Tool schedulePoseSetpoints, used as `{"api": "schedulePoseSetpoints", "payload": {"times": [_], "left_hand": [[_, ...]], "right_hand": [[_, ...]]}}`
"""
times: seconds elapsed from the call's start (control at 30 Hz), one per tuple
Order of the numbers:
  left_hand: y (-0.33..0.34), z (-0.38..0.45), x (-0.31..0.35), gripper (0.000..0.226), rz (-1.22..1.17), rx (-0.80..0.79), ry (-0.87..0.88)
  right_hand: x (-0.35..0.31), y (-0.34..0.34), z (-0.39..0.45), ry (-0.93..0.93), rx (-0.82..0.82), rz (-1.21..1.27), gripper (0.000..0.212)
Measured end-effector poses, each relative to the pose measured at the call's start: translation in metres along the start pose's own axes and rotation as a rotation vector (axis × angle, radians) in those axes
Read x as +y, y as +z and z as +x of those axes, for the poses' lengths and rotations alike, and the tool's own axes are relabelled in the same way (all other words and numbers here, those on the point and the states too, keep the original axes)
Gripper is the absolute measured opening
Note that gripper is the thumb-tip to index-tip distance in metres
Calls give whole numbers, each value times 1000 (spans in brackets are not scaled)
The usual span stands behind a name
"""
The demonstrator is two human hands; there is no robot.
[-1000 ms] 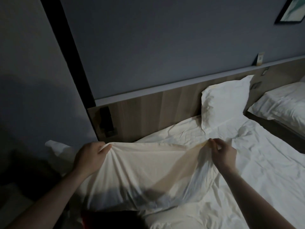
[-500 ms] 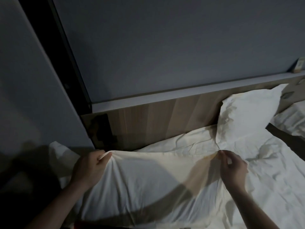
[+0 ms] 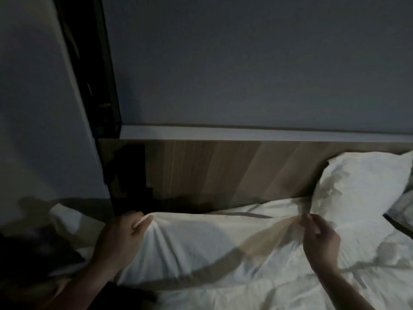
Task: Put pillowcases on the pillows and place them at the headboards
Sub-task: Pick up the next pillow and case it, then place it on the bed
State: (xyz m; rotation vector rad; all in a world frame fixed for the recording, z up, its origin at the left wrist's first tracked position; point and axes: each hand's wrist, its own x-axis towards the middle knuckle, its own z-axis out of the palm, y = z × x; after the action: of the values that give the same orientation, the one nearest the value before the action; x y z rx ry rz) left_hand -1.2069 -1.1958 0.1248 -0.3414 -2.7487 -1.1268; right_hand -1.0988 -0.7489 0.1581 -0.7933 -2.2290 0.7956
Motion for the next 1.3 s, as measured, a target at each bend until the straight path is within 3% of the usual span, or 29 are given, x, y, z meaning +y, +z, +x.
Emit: {"api": "schedulePoseSetpoints", "payload": {"times": [0.13, 0.27, 0.4, 0.53, 0.83, 1.03, 1.3], "left_hand": [[42, 11, -28, 53, -77, 214, -9], [82, 6, -50, 52, -19, 393, 42], [110, -3, -60, 50, 108, 455, 57], [108, 1, -35, 52, 168, 500, -9], [74, 46, 17, 52, 324, 474, 60], [49, 80, 60, 48, 484, 451, 79], [65, 135, 87, 52, 612, 235, 57]], "right_hand": [[37, 52, 20, -206, 29, -51, 40], [73, 112, 39, -326, -19, 19, 32], [101, 148, 43, -321, -66, 121, 29], [115, 139, 52, -336, -130, 164, 22], [88, 98, 127, -454, -49, 287, 22], [69, 72, 172, -655, 71, 129, 23], [71, 92, 224, -566, 161, -131, 34]]}}
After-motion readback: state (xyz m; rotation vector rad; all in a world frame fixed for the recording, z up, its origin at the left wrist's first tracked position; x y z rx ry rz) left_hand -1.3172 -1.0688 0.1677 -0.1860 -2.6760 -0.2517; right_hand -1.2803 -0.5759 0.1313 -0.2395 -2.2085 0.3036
